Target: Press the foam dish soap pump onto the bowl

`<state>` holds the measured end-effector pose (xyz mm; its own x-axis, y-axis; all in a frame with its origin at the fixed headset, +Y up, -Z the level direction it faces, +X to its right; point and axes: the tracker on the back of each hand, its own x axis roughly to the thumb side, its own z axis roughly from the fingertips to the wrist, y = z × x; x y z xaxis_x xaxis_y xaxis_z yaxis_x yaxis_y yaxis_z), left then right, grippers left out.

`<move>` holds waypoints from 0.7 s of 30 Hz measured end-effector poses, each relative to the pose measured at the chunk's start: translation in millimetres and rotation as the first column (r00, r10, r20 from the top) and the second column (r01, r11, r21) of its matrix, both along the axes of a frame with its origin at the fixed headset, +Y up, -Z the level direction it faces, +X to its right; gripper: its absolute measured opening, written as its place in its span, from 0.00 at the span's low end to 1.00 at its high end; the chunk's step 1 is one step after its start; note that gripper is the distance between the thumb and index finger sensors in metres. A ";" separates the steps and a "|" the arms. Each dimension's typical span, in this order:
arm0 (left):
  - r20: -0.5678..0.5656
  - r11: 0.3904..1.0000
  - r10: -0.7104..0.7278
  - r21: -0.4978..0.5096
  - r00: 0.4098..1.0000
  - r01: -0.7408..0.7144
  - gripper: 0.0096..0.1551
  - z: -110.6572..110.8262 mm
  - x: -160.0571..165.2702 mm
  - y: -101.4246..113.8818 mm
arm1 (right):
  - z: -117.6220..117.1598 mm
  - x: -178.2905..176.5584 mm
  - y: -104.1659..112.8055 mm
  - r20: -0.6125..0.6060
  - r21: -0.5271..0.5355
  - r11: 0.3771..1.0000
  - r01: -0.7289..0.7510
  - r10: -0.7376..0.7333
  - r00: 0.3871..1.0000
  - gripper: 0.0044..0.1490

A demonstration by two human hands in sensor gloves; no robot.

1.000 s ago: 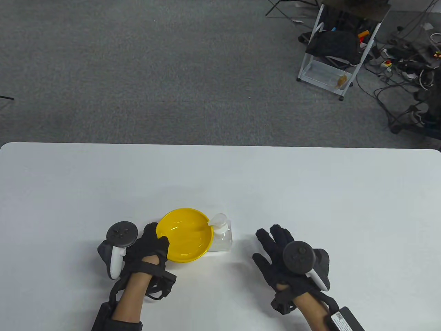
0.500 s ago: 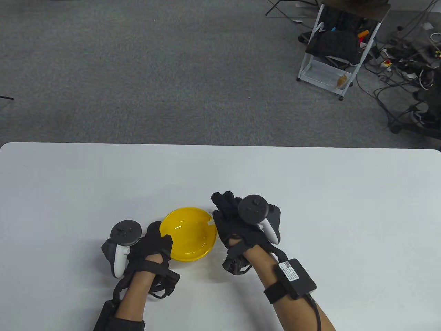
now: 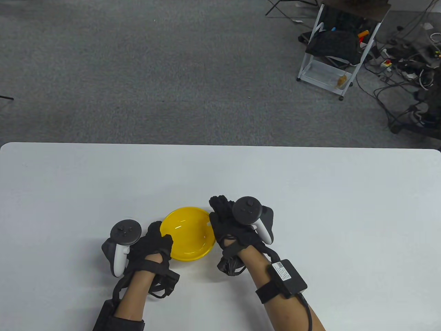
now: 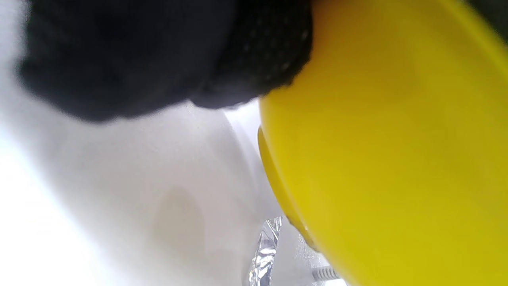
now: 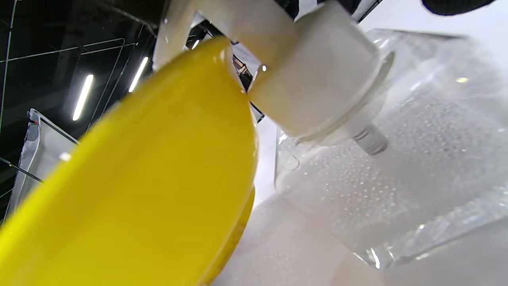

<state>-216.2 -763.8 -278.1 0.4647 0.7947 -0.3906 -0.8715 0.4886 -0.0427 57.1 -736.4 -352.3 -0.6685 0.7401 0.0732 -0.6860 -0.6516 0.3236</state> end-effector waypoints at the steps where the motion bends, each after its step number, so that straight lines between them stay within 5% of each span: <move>1: -0.001 1.000 -0.001 0.001 1.000 0.001 0.35 -0.2 0.0 -0.1 | -0.7 -0.2 -1.0 -0.007 -0.005 1.000 -0.004 0.004 1.000 0.42; 21: -0.007 1.000 -0.015 0.014 1.000 0.016 0.35 -0.4 0.3 -0.8 | -1.0 2.8 -11.3 -0.005 -0.023 1.000 0.010 -0.010 1.000 0.43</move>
